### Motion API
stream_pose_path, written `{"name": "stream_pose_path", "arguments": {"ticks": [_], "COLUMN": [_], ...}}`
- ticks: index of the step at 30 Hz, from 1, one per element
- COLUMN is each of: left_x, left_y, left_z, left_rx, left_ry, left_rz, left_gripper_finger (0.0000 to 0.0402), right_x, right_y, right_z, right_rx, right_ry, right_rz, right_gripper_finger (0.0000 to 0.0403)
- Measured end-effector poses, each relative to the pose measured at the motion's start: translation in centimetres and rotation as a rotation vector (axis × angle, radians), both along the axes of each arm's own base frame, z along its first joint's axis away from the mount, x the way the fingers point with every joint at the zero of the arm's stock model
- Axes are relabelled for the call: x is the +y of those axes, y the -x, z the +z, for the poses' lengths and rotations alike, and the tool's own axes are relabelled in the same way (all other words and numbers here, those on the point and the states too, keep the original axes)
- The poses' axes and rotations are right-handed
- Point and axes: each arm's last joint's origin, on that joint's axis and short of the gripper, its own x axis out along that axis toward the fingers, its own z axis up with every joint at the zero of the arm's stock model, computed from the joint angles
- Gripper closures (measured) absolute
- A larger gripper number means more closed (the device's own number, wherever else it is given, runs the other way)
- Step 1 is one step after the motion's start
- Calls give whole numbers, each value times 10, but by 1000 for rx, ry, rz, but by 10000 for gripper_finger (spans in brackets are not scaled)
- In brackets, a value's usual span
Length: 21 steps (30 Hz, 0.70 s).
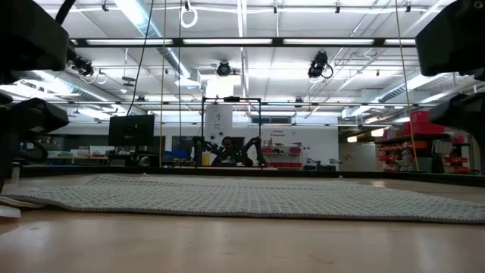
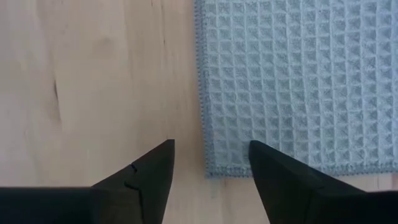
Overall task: Fold microfiber towels
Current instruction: Fold the gray microfiber towel
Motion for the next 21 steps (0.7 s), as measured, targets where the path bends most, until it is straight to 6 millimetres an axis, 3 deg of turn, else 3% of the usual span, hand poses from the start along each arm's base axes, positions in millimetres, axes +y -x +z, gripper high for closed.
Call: {"name": "stream_pose_path", "arguments": {"ticks": [6, 15, 21], "left_x": [-2, -3, -3], "left_y": [-2, -4, -3], "left_z": [-5, -9, -10], "left_rx": [-5, -5, 6], "left_ry": [-9, 2, -1], "left_rz": [4, 14, 25], "left_gripper_finger": [213, 213, 213], "right_x": [2, 3, 3], "right_y": [0, -1, -1], "right_z": [0, 1, 1], "right_rx": [-10, -20, -21], "right_ry": [-9, -16, -17], "right_rz": [4, -3, -2], "right_gripper_finger": [202, 184, 205]}}
